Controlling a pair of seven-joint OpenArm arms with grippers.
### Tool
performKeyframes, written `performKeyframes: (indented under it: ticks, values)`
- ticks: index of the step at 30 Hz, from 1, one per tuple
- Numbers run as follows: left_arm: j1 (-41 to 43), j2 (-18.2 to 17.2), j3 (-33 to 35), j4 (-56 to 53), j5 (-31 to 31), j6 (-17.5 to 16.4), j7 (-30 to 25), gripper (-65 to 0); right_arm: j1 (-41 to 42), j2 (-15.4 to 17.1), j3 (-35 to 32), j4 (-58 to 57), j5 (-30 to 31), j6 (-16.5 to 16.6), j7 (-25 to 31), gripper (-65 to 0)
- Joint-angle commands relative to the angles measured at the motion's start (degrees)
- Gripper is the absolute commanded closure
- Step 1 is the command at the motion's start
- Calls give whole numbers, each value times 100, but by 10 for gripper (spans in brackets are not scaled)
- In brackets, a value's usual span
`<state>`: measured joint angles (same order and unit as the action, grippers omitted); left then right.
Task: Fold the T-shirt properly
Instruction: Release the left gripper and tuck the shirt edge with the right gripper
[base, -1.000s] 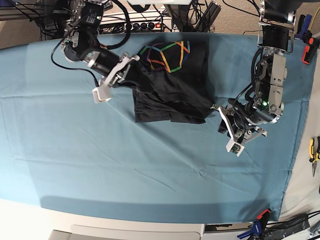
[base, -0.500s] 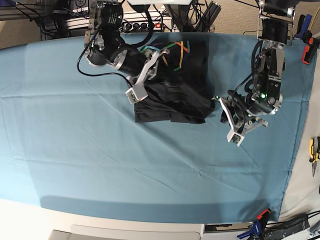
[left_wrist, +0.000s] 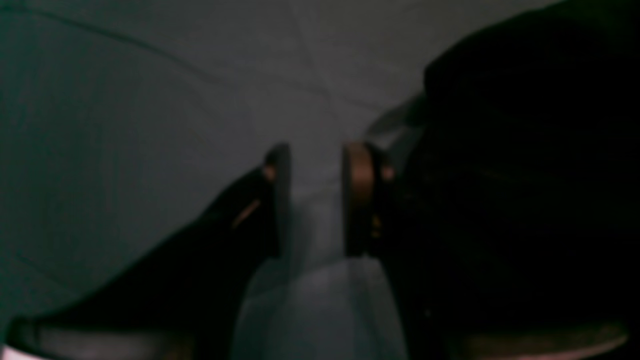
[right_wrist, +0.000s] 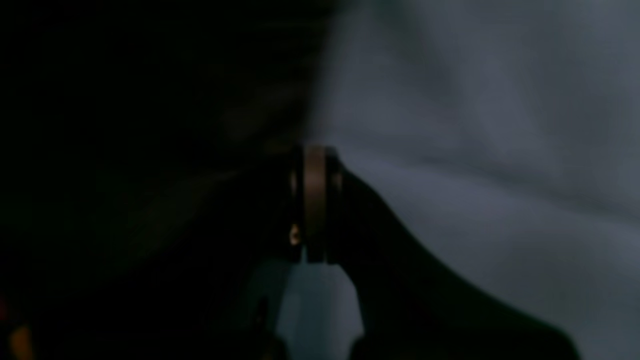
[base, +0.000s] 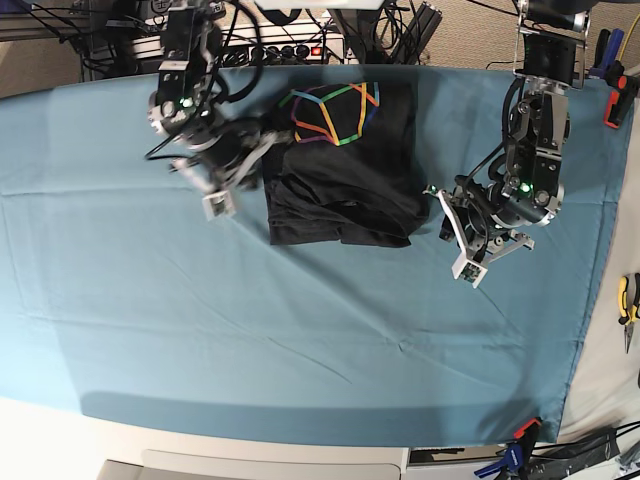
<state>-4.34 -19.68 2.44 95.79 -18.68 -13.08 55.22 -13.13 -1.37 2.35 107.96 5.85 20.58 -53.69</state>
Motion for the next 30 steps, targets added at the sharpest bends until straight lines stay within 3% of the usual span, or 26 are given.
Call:
performKeyframes:
  ticks: [1,4,7,10,15,26,30]
  values:
    - [-105,-48,-39,94,-39,-4,-127,-187,166,81,-2,101,31,-13,179,0]
    - [-105,-48,-37,94,-39,-4,-127,-187,334,223,0,101,584,138,116,0]
    - [-105,-48,-37,94,-37,-4,-127,-187,341,208,-7,101,1532,986,-140,0]
    - [-103,-48,-39,92,-35,-4,-125,-187,343,199,-4,101,2065,1314,-472,0]
    - [-103,-48,-37,92,-37,-4,-125,-187,330,219,-4,98,2068,1355,-704,0]
    - [-103,-48,-37,92,-37,-4,-125,-187,728,219,-4,-1088,1860,1563,-549,0]
    - [-101,-48,-37,90,-39,-4,-125,-187,977,221,-4,-1091,1473,1547,-321,0]
